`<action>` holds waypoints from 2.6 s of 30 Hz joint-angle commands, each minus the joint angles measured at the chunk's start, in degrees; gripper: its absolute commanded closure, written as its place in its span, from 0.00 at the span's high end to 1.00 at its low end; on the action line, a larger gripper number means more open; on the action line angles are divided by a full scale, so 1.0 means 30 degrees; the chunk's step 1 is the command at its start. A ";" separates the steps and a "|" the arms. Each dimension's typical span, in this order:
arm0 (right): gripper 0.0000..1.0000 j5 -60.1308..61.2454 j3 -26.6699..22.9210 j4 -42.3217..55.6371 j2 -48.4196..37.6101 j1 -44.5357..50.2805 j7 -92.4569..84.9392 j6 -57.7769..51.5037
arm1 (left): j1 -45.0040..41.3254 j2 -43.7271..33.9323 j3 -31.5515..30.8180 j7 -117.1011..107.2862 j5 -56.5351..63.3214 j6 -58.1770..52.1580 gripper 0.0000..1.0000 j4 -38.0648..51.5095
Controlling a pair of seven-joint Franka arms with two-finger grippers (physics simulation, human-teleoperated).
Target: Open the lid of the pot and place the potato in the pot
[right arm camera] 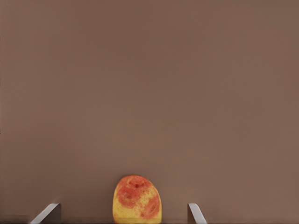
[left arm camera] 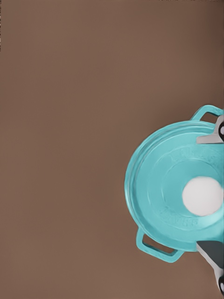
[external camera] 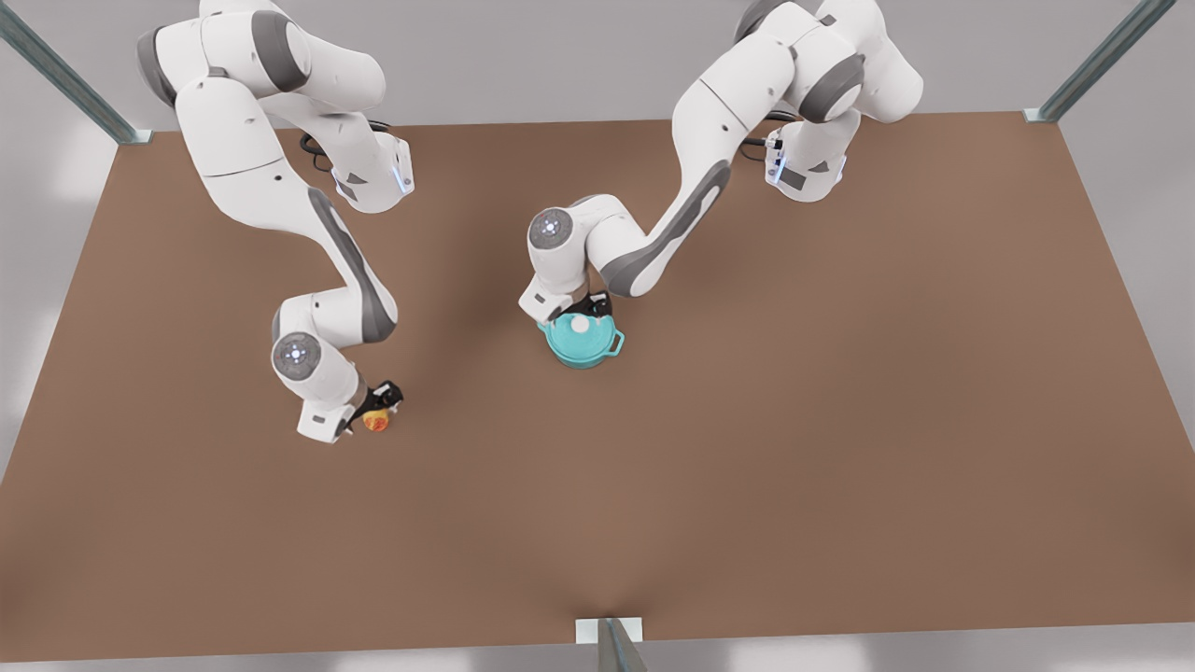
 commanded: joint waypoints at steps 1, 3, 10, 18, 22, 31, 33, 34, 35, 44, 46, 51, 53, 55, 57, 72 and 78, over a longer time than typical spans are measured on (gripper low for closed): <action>1.00 0.0045 0.0008 -0.0293 -0.0022 -0.0006 -0.1893 0.0283 | -0.0018 -0.0018 -0.0001 -0.4219 0.0107 0.0759 1.00 -0.0068; 1.00 0.0045 0.0008 -0.0615 -0.0022 -0.0065 -0.1981 0.0312 | 0.0012 -0.0018 -0.0001 -0.4248 0.0136 0.0759 1.00 0.0019; 1.00 0.0074 -0.0021 -0.1436 0.0095 -0.0153 -0.2039 0.0840 | 0.0129 0.0128 0.0028 -0.4102 0.0576 0.1842 1.00 -0.0596; 1.00 -0.0043 -0.0138 -0.1788 0.0651 -0.0300 -0.2156 0.1806 | 0.0158 0.0333 0.0028 -0.4160 0.0664 0.2575 1.00 -0.0889; 1.00 -0.0072 -0.0285 -0.1993 0.1091 -0.0329 -0.2156 0.2715 | 0.0129 0.0304 0.0028 -0.4395 0.0517 0.2370 0.48 -0.0888; 0.80 -0.0131 -0.0460 -0.1993 0.0974 -0.0300 -0.2479 0.2920 | 0.5983 -0.0018 0.0116 0.3451 -0.1505 -0.3871 0.43 0.2246; 0.78 -0.0131 -0.0460 -0.1993 0.1003 -0.0299 -0.2479 0.2920 | 0.8328 0.0683 0.0145 0.6351 -0.1475 -0.3637 0.43 0.2217; 0.76 -0.0131 -0.0460 -0.1993 0.1003 -0.0299 -0.2508 0.2920 | 0.9590 0.1474 0.0174 0.8259 -0.1388 -0.2554 0.43 0.2217; 0.74 -0.0131 -0.0460 -0.1993 0.1032 -0.0299 -0.2508 0.2920 | 1.0206 0.2178 0.0233 0.9403 -0.1241 -0.1586 0.43 0.2217; 0.69 -0.0072 -0.0460 -0.1846 0.1062 -0.0270 -0.2479 0.2949 | 1.0881 0.2999 0.1083 1.2480 -0.1270 -0.0267 1.00 0.2363; 0.67 -0.0043 -0.0460 -0.1817 0.1062 -0.0270 -0.2479 0.2949 | 1.1933 0.2503 0.1112 1.4469 -0.1504 -0.0589 1.00 0.2363; 0.62 -0.0072 -0.0460 -0.1788 0.0769 -0.0270 -0.2449 0.2920 | 1.6827 -0.9059 0.1053 2.0684 -0.6095 -1.0468 1.00 -0.0082; 0.59 -0.0072 -0.0431 -0.1759 0.0769 -0.0270 -0.2449 0.2920 | 1.7063 -1.0478 0.1141 2.0655 -0.6192 -0.8939 1.00 -0.2237; 0.56 -0.0072 -0.0431 -0.1729 0.0769 -0.0270 -0.2449 0.2949 | 1.7297 -0.9160 0.1171 2.0683 -0.6251 -0.9348 1.00 -0.0746; 0.58 -0.0072 -0.0431 -0.1729 0.0739 -0.0270 -0.2449 0.2920 | 1.7355 -0.8661 0.1141 2.0011 -0.6163 -1.0052 1.00 0.0225; 0.63 0.0074 -0.0431 -0.1319 0.0886 -0.0124 -0.2508 0.2978 | 1.7268 -0.8368 0.1141 1.8984 -0.6192 -1.0726 1.00 0.0195; 0.63 0.0074 -0.0402 -0.1173 0.1237 -0.0182 -0.2537 0.3154 | 1.7238 -0.8368 0.1141 1.8955 -0.6163 -1.0726 1.00 0.0195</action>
